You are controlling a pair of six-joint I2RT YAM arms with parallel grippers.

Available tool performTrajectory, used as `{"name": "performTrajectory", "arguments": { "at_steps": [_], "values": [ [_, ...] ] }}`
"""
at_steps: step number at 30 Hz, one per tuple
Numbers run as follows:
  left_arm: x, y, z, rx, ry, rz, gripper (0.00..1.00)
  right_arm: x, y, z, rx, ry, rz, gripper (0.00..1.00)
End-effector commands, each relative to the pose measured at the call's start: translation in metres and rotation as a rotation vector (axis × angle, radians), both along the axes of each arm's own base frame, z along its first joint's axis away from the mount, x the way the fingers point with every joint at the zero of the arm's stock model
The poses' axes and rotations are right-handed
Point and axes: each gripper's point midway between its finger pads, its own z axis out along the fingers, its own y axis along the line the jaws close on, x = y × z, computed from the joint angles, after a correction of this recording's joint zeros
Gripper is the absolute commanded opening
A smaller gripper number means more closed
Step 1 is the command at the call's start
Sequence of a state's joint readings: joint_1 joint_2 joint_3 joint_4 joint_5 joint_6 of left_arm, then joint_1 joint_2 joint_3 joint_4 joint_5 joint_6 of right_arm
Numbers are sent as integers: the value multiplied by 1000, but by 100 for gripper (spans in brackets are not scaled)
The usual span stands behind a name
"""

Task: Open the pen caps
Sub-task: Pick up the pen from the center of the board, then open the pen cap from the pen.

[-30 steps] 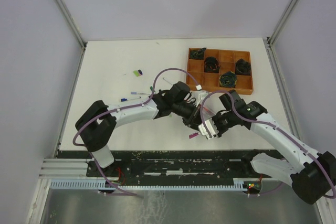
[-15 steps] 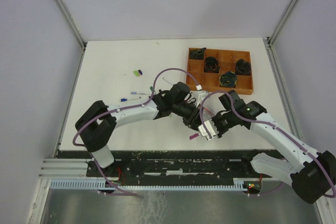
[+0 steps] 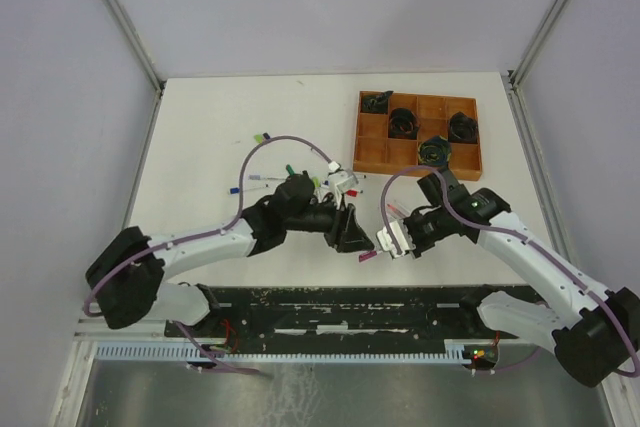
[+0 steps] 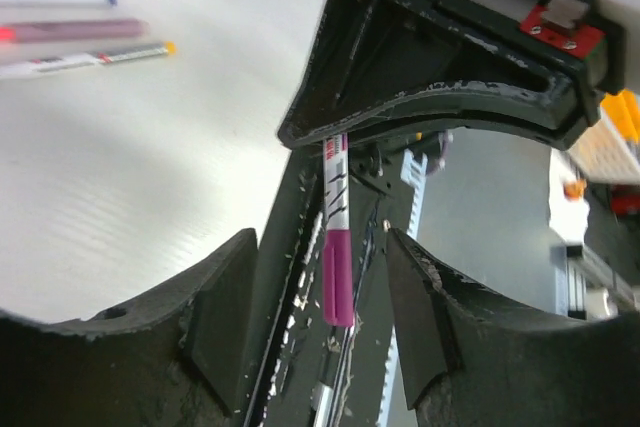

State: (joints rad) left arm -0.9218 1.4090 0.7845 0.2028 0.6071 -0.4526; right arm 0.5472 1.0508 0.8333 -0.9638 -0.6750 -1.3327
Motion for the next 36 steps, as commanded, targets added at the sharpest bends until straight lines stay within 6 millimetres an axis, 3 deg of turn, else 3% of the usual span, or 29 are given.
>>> {"name": "performTrajectory", "arguments": {
  "at_steps": [1, 7, 10, 15, 19, 28, 36],
  "values": [
    [35, 16, 70, -282, -122, 253, 64, 0, 9, 20, 60, 54, -37, 2],
    [37, 53, 113, -545, -122, 442, 84, 12, 17, 35, 114, 119, -181, 2],
    [46, 76, 117, -650, -50, 587, 96, 15, 22, 48, 166, 173, -253, 2],
    [52, 104, 112, -784, 67, 722, 98, 31, 29, 72, 291, 259, -436, 2],
    [51, 99, 112, -804, 136, 712, 96, 39, 33, 83, 366, 306, -525, 2],
    [55, 67, 108, -794, 209, 749, 79, 49, 38, 77, 363, 379, -603, 2],
    [67, 56, 105, -838, 241, 788, 63, 51, 38, 72, 353, 387, -614, 2]
  ]
}}
